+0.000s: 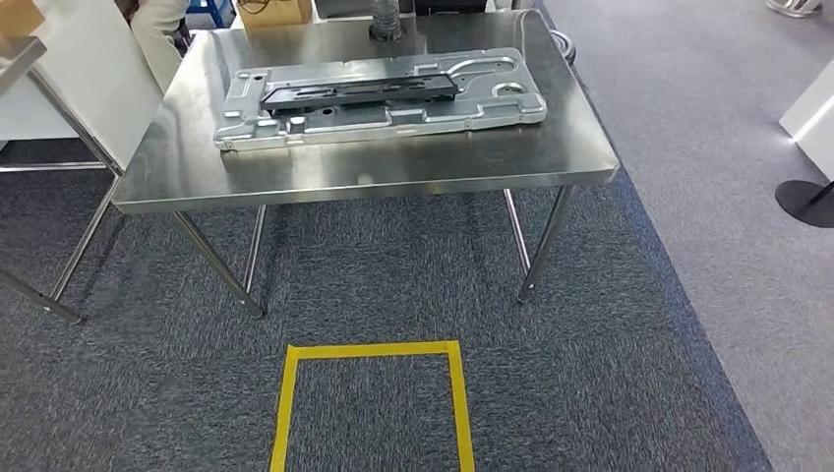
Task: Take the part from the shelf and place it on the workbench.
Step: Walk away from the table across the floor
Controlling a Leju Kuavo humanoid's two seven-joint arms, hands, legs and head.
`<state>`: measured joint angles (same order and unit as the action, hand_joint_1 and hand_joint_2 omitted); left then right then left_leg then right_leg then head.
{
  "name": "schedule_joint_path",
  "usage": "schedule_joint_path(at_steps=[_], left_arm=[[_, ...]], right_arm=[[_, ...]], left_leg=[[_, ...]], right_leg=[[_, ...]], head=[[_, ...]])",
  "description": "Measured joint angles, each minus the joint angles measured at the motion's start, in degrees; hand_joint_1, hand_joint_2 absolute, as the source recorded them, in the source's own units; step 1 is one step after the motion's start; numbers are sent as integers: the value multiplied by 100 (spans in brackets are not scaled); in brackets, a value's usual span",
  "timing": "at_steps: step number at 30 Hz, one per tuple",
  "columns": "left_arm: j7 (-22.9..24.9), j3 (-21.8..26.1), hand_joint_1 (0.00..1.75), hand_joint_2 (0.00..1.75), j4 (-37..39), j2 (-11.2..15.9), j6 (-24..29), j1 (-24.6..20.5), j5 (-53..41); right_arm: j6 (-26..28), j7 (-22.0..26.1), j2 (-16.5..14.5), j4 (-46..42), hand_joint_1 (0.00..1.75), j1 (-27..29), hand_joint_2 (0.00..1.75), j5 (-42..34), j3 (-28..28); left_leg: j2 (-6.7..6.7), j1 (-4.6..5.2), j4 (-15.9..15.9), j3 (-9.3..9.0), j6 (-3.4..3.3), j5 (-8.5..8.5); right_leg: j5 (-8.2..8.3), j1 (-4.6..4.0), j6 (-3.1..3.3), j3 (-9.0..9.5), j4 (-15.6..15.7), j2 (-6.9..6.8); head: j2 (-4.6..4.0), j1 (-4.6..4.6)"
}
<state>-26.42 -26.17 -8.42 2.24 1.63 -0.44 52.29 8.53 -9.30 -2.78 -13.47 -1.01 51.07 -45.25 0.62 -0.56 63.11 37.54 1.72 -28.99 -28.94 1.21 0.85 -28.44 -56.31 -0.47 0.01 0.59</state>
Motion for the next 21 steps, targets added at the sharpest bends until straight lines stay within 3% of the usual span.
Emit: schedule_joint_path(at_steps=[2,3,4,5,7,8,9,10,12,13,14,15,17,18,19,20,21], left_arm=[[26,-27,0,0,1,7,-29,2,-2],[50,-40,0,0,1,11,-35,0,2],[79,-53,0,0,1,16,-39,-4,8],[108,-66,0,0,1,21,-42,-11,17],[161,-88,0,0,1,39,-50,-44,40],[178,-95,0,0,1,51,-58,-69,51],[190,-100,0,0,1,61,-64,-97,59],[197,-105,0,0,1,69,-70,-119,65],[201,-115,0,0,1,69,-78,-132,83],[202,-120,0,0,1,66,-82,-132,92],[204,-123,0,0,1,62,-86,-128,103],[204,-125,0,0,1,58,-89,-127,110],[206,-126,0,0,1,51,-88,-119,123],[207,-126,0,0,1,49,-84,-118,129],[207,-126,0,0,1,47,-80,-119,138],[208,-126,0,0,1,46,-76,-121,145],[208,-126,0,0,1,44,-73,-122,150]], right_arm=[[-359,-243,4,35,0,-6,175,9,-1],[-472,-316,2,55,0,-9,175,12,-1],[-551,-365,-1,72,0,-15,175,13,-1],[-605,-402,-7,85,0,-25,175,13,-2],[-664,-437,-37,105,0,-65,175,-5,-14],[-681,-442,-54,112,0,-87,175,-26,-32],[-694,-440,-69,116,0,-107,175,-52,-56],[-709,-438,-80,119,0,-127,175,-77,-84],[-730,-420,-78,122,0,-153,175,-114,-136],[-735,-406,-76,123,0,-163,175,-130,-159],[-741,-384,-74,124,0,-166,175,-149,-183],[-745,-353,-73,125,0,-167,175,-173,-209],[-758,-288,-74,129,0,-165,175,-218,-259],[-762,-255,-75,131,0,-166,175,-237,-281],[-764,-233,-75,133,0,-167,175,-248,-299],[-764,-216,-75,135,0,-170,175,-254,-315],[-763,-206,-74,135,0,-174,175,-256,-329]], left_leg=[[-4,-7,714,144,35,-522],[-5,-6,989,148,37,-596],[-7,-5,1103,75,26,-537],[-8,-1,1009,-106,0,-382],[-13,28,267,-758,-99,-155],[-15,50,-227,-1117,-150,-167],[-17,76,-605,-1362,-188,-235],[-18,99,-840,-1492,-218,-294],[-9,108,-968,-1453,-268,-236],[1,98,-990,-1398,-305,-157],[12,83,-1011,-1328,-339,-71],[22,71,-1017,-1240,-366,9],[26,83,-977,-1038,-398,137],[29,88,-942,-931,-400,194],[31,92,-897,-822,-394,245],[34,92,-840,-710,-384,290],[34,91,-775,-601,-369,326]], right_leg=[[135,-25,25,-178,-9,-1],[204,-40,27,-275,-19,-1],[270,-54,27,-369,-31,-1],[336,-69,24,-464,-45,0],[459,-96,10,-609,-68,8],[518,-109,-10,-655,-76,9],[577,-112,-36,-683,-78,4],[637,-109,-70,-702,-70,-4],[749,-91,-142,-739,-38,-15],[694,-86,-175,-773,-66,-7],[525,-85,-202,-827,-187,5],[242,-78,-225,-907,-439,15],[-336,-65,-267,-1073,-1182,24],[-451,-57,-286,-1114,-1515,25],[-411,-51,-300,-1084,-1696,24],[-265,-45,-308,-961,-1684,24],[-102,-41,-305,-734,-1460,24]], head=[[-1,12],[-1,10],[-1,13],[-1,13],[-1,12],[-1,18],[-1,22],[-1,29],[-1,37],[-1,36],[-1,24],[-1,8],[0,-17],[0,-20],[0,-20],[0,-21],[0,-21]])
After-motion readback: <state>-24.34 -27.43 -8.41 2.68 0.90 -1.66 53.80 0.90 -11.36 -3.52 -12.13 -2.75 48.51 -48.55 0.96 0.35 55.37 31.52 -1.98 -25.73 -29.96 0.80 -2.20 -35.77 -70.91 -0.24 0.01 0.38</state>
